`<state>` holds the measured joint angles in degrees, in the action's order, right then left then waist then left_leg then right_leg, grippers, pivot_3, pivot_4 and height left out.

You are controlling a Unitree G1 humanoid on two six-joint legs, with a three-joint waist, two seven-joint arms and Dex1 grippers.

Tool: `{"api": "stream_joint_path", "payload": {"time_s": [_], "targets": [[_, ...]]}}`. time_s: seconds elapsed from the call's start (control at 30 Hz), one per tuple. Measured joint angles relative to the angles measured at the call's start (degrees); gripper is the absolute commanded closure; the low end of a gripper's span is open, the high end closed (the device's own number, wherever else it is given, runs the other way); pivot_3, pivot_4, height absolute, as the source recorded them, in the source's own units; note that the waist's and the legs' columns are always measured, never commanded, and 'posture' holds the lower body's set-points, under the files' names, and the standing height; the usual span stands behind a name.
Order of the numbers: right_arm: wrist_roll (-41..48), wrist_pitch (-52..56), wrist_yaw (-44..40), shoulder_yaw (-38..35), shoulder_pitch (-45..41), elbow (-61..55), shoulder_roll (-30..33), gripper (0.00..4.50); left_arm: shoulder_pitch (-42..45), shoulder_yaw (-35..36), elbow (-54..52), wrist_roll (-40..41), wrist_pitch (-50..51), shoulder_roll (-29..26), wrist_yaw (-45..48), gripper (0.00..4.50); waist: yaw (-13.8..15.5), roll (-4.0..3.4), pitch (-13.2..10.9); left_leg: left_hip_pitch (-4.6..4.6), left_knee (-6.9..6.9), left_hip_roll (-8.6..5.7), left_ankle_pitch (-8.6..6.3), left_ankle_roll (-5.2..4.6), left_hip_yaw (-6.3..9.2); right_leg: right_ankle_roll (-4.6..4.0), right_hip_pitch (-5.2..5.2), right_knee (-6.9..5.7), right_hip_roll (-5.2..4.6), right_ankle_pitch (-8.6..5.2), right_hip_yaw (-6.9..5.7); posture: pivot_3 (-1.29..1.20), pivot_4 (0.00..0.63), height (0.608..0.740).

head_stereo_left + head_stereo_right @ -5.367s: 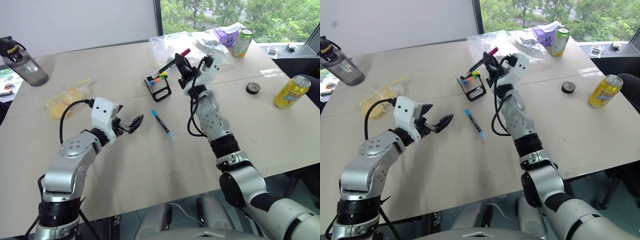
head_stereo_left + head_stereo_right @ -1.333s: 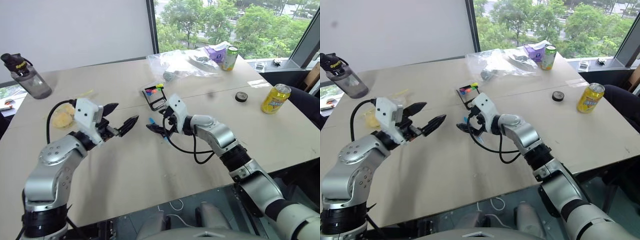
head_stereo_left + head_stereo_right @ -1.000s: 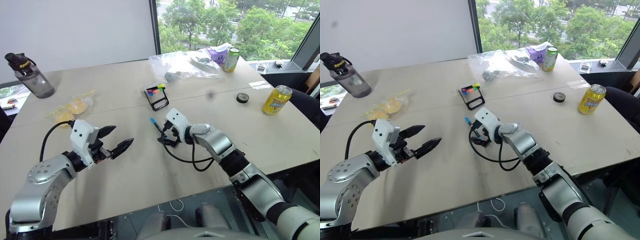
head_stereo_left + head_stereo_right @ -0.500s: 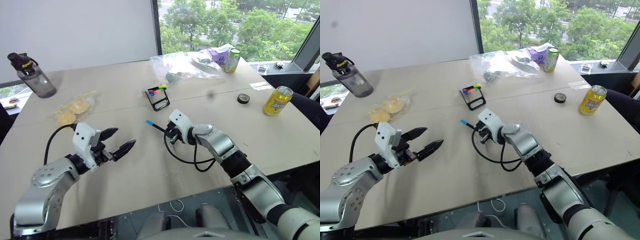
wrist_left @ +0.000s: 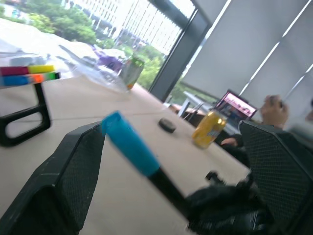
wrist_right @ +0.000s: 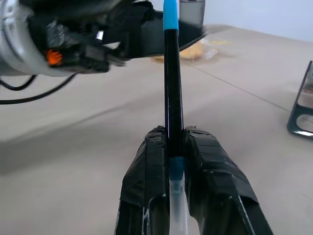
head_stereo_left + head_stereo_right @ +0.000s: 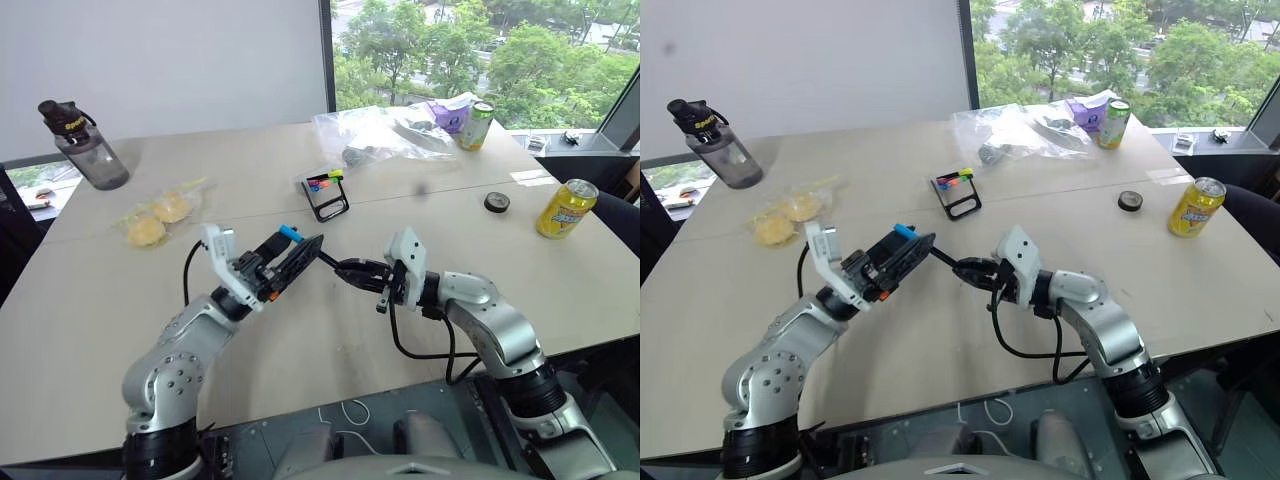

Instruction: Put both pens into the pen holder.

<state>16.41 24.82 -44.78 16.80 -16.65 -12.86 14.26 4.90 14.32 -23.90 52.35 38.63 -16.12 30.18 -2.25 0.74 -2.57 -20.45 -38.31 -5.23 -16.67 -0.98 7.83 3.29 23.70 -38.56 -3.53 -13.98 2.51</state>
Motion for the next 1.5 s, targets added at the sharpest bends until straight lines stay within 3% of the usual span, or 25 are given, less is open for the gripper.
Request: {"api": "stream_joint_path", "payload": {"time_s": [0.1,0.33,0.37,0.43,0.47,0.53,0.57,0.77,0.8,0.83,0.87,0.97,1.07,1.13,1.27,1.5], "targets": [[0.08,-0.11,1.00,-0.11,0.12,-0.43,-0.03,4.50,0.69,-1.58,1.22,0.19,0.66,-0.35,0.72,0.92,0.04,0.00,0.00,0.00,0.00,-0.01,0.00,0.00,-0.01,0.00,0.00,0.01,0.10,0.00,0.01,0.00,0.000,0.740],[0.57,-0.13,3.15,-0.18,0.75,-2.13,-0.39,4.50,1.51,-1.68,3.28,1.22,0.98,-1.62,2.06,4.34,0.36,0.04,0.02,-0.02,-0.01,0.04,0.00,0.00,0.00,0.00,-0.01,0.05,0.26,0.00,0.01,0.00,0.000,0.740],[0.63,0.05,3.42,-0.16,0.89,-2.10,-0.26,4.01,2.09,-2.49,2.88,1.65,1.00,-1.60,2.41,4.48,0.45,0.07,0.05,-0.02,-0.01,0.03,0.00,0.00,0.00,0.00,-0.01,0.06,0.26,0.00,0.01,0.00,0.000,0.740],[1.15,0.63,3.63,-0.33,0.82,-2.37,-0.03,3.11,2.46,-2.57,3.16,1.65,0.97,-2.06,2.51,4.50,0.61,0.07,0.07,0.00,-0.01,0.03,0.00,0.00,0.00,0.00,-0.02,0.06,0.26,0.00,0.01,0.00,0.000,0.740],[1.81,1.62,3.89,-0.92,0.85,-2.56,0.27,2.45,3.04,-2.61,3.46,1.32,0.90,-2.30,2.42,4.50,0.68,0.07,0.07,-0.01,-0.01,0.04,0.00,0.00,0.01,-0.01,-0.02,0.06,0.27,0.00,0.01,0.00,0.000,0.740],[1.85,2.19,4.63,-1.74,1.07,-3.08,0.83,1.80,4.28,-2.90,3.74,0.67,0.47,-2.45,2.29,4.50,0.88,0.07,0.07,-0.01,-0.01,0.04,0.00,0.00,0.01,-0.01,-0.02,0.06,0.28,0.00,0.00,0.00,0.000,0.740],[1.85,2.40,5.18,-2.27,1.34,-3.34,1.30,1.27,5.15,-3.33,3.81,-0.03,0.00,-2.54,2.26,4.50,1.22,0.08,0.07,-0.01,-0.01,0.04,0.00,0.00,0.01,-0.01,-0.02,0.08,0.29,0.00,0.01,0.00,0.000,0.740],[6.32,2.96,6.49,-13.01,7.28,-5.32,5.10,1.27,11.93,-9.06,5.47,-14.58,-9.89,-4.87,2.34,4.50,2.44,0.12,0.11,-0.05,0.01,0.02,-0.01,-0.01,-0.01,0.00,-0.05,0.19,0.28,0.00,0.01,0.00,0.000,0.740],[8.42,3.81,6.62,-15.60,8.52,-6.51,5.39,1.27,13.86,-10.99,6.95,-18.79,-12.95,-5.67,2.34,4.50,2.59,0.12,0.11,-0.06,0.01,0.02,-0.01,-0.01,0.00,-0.01,-0.05,0.19,0.28,0.00,0.00,0.00,0.150,0.740],[11.11,4.54,6.73,-18.37,9.16,-8.56,5.78,1.27,16.61,-12.66,8.77,-23.42,-16.72,-6.85,2.28,4.50,2.95,0.36,-1.81,0.05,-0.02,0.17,-0.03,-0.04,-0.04,-0.05,-0.51,0.31,0.27,0.03,-0.06,0.00,0.150,0.740],[13.60,5.15,6.95,-20.88,9.48,-10.58,6.06,1.27,18.94,-13.93,10.87,-27.92,-20.93,-7.92,2.29,4.50,2.95,-0.20,-2.91,0.47,0.16,0.32,-0.22,-0.36,-0.06,-0.11,-0.81,0.73,0.26,0.16,-0.06,0.00,0.150,0.740],[18.41,6.28,7.78,-26.81,12.02,-14.40,8.27,1.27,25.45,-19.30,23.12,-42.23,-35.36,-10.67,2.14,4.50,2.94,-0.68,-3.61,0.51,0.19,0.34,-0.19,-0.35,-0.11,-0.09,-0.82,0.82,0.50,0.25,-0.04,0.00,0.150,0.740],[19.49,6.08,7.75,-30.48,14.01,-16.63,11.46,1.27,32.96,-23.82,36.57,-53.20,-49.66,-10.89,-0.08,4.50,2.90,-0.52,-3.80,0.18,0.24,0.35,-0.15,-0.24,-0.12,-0.06,-0.44,0.84,0.33,0.24,-0.02,0.00,0.150,0.740],[19.91,6.07,7.67,-31.84,15.22,-17.52,12.85,1.27,37.09,-26.17,43.98,-58.14,-56.50,-10.81,-1.82,4.50,2.98,-0.46,-3.83,-0.42,0.12,0.32,-0.15,-0.24,-0.08,-0.03,0.07,0.80,0.22,0.26,-0.07,0.00,0.150,0.740],[22.54,6.14,7.94,-33.94,16.16,-19.57,14.54,1.27,42.89,-28.95,58.34,-65.19,-68.31,-8.92,-5.60,4.50,2.63,-0.26,-4.02,-0.47,0.14,0.29,-0.20,-0.32,-0.12,0.00,0.10,0.85,0.15,0.26,-0.04,0.00,0.150,0.740],[24.10,6.10,9.71,-33.77,16.89,-21.06,14.65,1.27,50.72,-31.53,74.84,-72.58,-79.42,-5.76,-13.14,4.50,2.96,0.15,-4.39,-0.47,0.02,0.28,-0.20,-0.34,-0.08,0.08,0.03,0.79,0.19,0.29,-0.13,0.00,0.150,0.740]]}}
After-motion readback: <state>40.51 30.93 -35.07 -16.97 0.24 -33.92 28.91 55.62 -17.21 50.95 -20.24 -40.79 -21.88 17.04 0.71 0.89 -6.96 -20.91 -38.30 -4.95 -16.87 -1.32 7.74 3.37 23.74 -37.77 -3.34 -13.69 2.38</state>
